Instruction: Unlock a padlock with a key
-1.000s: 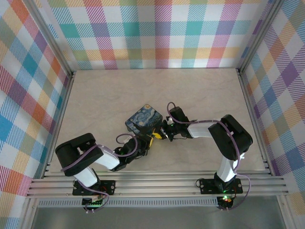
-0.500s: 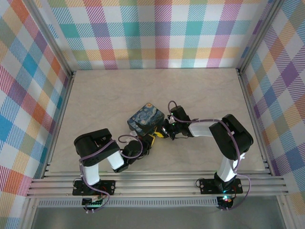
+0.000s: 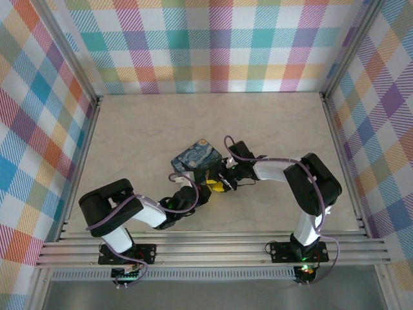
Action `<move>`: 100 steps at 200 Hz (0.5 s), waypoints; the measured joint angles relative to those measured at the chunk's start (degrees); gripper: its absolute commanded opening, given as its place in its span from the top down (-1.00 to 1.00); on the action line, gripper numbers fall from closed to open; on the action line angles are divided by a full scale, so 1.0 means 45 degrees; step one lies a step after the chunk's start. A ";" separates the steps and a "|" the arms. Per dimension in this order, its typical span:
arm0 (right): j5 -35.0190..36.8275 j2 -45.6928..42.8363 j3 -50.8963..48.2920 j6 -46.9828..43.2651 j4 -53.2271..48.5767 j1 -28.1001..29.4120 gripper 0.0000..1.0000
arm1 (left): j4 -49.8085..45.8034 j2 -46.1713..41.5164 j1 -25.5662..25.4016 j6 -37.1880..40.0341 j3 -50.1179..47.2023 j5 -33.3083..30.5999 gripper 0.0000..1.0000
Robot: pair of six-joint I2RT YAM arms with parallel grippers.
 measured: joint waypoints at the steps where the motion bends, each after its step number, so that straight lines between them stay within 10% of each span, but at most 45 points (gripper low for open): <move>1: -0.0019 0.0000 0.0000 -0.0019 -0.0005 0.0010 0.08 | -0.0010 0.0005 0.0000 0.0005 0.0000 -0.0005 1.00; 100: 0.0374 -0.1107 0.0243 -0.0699 -0.1248 0.0107 -0.10 | -0.0646 -0.0782 -0.0029 0.0180 -0.0486 -0.0840 1.00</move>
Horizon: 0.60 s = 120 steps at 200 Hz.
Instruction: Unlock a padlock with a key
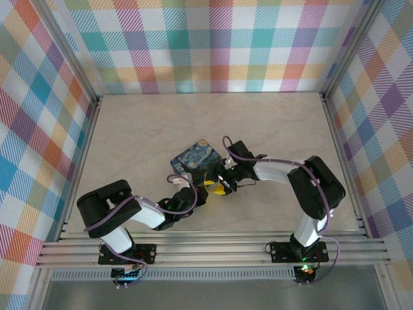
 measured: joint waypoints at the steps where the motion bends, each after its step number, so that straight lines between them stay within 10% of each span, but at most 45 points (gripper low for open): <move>1: 0.0010 -0.0024 0.0005 -0.0010 -0.0010 -0.0005 -0.10 | -0.0010 -0.0019 0.0000 0.0000 -0.0010 0.0000 1.00; 120: 0.0957 -0.0641 -0.0301 -0.0121 0.0316 -0.0151 -0.09 | -0.4143 -0.3070 0.0000 0.2492 0.0287 -0.0238 1.00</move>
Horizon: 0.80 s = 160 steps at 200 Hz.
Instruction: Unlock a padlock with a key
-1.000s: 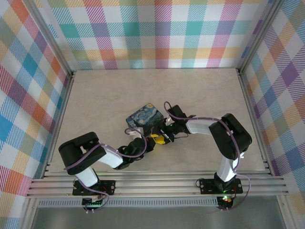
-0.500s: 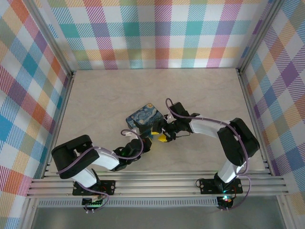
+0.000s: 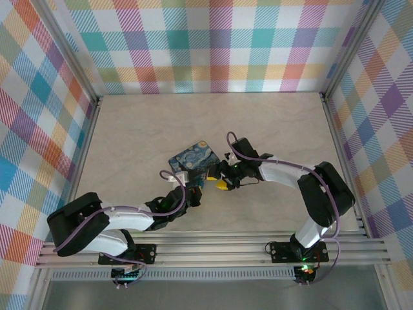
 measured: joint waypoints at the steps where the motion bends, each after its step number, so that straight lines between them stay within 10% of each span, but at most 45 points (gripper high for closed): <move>1: 0.0000 0.0000 -0.0010 0.0005 0.0024 0.0000 -0.09 | -0.0044 -0.0010 0.0000 0.0039 0.0010 0.0005 1.00; 160: -0.0539 0.0170 -0.0223 0.0923 0.1010 0.0000 -0.08 | -0.3905 -0.1258 0.0015 0.5668 0.1739 0.0850 1.00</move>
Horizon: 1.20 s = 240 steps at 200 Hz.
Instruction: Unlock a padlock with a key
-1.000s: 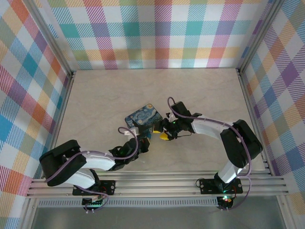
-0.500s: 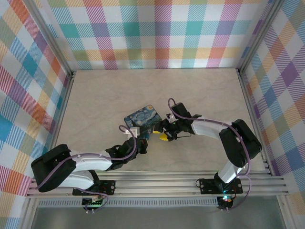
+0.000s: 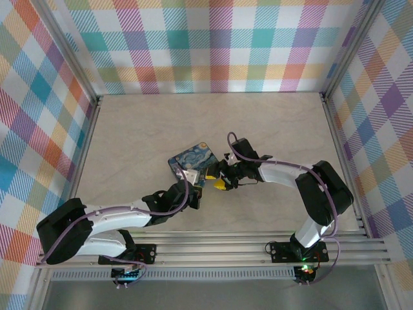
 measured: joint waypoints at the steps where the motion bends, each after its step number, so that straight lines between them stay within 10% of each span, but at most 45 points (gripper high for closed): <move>1: -0.0005 0.0000 0.0000 0.0005 0.0000 0.0000 -0.08 | 0.0000 0.0000 0.0000 0.0015 0.0000 0.0000 1.00; 240: -0.1253 0.0369 -0.0029 0.1088 -0.0330 0.0000 -0.04 | -0.0597 -0.0058 0.0000 0.6892 0.0092 0.1107 1.00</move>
